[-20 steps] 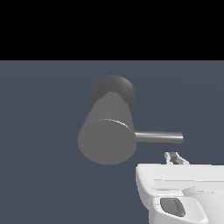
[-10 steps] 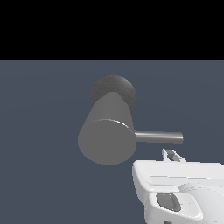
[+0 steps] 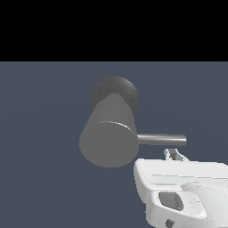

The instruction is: Turn on the faucet by rotating a designated handle.

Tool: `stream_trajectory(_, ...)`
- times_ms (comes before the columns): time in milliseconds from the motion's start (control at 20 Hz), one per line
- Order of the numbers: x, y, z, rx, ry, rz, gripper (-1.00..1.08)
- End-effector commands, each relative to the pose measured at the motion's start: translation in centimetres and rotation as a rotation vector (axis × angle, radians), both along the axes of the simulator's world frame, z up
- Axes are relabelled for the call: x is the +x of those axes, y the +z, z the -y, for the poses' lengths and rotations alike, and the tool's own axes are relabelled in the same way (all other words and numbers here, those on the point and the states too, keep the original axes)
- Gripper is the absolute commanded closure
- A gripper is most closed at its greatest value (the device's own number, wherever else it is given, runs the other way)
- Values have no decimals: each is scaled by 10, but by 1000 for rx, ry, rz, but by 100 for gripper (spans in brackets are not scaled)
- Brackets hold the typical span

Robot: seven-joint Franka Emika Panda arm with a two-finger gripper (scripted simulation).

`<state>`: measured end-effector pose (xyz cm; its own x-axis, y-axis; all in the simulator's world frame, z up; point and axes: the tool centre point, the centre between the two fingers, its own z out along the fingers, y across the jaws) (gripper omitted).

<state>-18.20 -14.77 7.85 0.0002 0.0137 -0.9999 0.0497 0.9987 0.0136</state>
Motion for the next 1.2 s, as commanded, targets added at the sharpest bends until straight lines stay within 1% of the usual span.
stream_trajectory(0,0,7,1,0,0,0,108)
stream_trajectory(800,0,56,6,0,0,0,108)
stream_trajectory(850,0,56,6,0,0,0,108)
stream_trajectory(900,-1,33,15,2,-10,-34,108)
stream_trajectory(1150,-1,49,10,2,-8,-28,108)
